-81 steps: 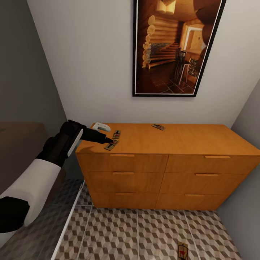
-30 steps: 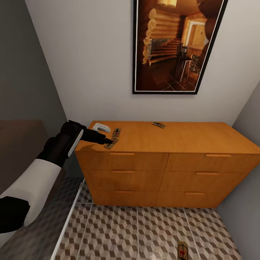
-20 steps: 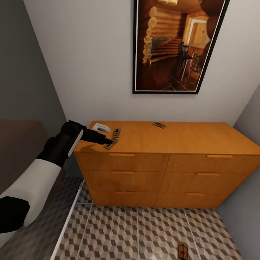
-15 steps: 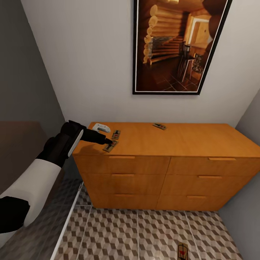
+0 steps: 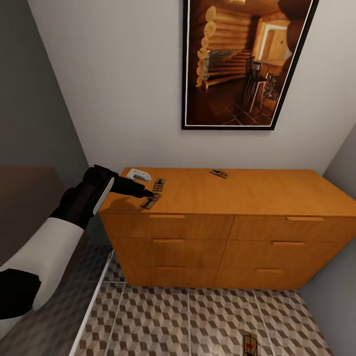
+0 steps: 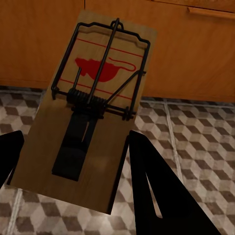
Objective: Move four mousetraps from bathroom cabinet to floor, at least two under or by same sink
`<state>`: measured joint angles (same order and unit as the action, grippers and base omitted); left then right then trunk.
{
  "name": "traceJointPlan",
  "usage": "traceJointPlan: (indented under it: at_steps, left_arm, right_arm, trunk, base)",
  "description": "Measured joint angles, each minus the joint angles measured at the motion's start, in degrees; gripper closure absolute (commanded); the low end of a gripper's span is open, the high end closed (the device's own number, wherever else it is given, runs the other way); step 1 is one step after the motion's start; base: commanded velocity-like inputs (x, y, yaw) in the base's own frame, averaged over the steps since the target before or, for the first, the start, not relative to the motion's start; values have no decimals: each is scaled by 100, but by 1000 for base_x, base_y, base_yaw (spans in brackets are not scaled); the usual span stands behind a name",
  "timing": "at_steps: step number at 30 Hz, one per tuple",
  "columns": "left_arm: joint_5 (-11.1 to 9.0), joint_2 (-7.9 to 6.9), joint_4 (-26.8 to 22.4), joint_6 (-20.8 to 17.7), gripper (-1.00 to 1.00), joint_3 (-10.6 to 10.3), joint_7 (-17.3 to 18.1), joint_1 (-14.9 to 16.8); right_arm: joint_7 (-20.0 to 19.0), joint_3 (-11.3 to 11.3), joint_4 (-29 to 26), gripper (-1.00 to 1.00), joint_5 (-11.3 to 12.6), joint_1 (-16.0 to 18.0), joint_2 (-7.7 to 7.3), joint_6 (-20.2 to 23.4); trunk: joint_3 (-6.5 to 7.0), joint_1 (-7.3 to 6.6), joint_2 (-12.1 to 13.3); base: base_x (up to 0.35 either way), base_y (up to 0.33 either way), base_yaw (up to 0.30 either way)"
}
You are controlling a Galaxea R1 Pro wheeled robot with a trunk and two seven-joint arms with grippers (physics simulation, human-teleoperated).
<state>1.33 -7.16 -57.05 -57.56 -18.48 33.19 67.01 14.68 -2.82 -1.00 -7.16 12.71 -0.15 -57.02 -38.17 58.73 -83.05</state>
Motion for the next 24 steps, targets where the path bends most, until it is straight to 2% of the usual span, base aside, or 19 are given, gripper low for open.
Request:
traceJointPlan:
  at_steps: [8, 14, 24]
  left_arm:
    - [71, 8, -3, 1, -100, -62, -5, 0]
    - [133, 10, 3, -4, -100, -338, -9, 0]
    - [144, 14, 44, -2, -100, -400, -10, 0]
  right_arm:
    - [0, -1, 0, 100, -1, 0, 2, 0]
    - [0, 0, 0, 100, 0, 0, 2, 0]
    - [0, -1, 0, 100, 0, 0, 7, 0]
  trunk:
    - [0, 0, 0]
    - [0, 0, 0]
    - [0, 0, 0]
  base:
    - [0, 0, 0]
    - [0, 0, 0]
    - [0, 0, 0]
